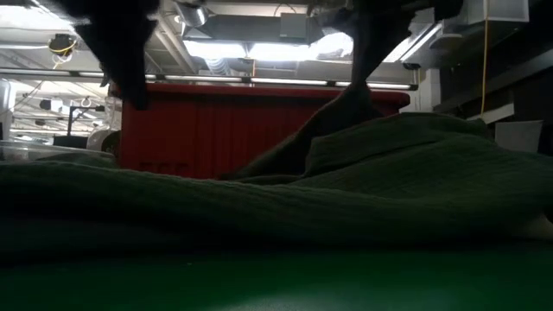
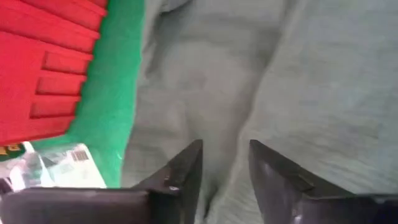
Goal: Fold laundry
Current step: Fold the green polo shirt
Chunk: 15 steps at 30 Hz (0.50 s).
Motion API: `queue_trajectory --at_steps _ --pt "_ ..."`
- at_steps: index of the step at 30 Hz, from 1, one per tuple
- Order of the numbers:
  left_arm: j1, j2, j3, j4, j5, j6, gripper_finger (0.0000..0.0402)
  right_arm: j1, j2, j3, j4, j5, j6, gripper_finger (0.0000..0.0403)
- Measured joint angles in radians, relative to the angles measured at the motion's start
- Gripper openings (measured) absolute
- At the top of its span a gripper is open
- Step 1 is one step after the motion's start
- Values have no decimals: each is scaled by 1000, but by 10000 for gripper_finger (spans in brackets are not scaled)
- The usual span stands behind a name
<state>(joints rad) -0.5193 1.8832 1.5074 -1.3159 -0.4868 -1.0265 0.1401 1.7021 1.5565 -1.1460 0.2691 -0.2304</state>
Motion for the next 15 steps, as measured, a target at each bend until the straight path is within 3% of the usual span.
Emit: queue_trajectory --at_steps 8,15 --pt "127 0 -1 -3 -4 155 201 42 -67 11 -73 1 64 0" --pt "202 0 -42 3 3 250 203 68 -83 11 -91 2 96 0"
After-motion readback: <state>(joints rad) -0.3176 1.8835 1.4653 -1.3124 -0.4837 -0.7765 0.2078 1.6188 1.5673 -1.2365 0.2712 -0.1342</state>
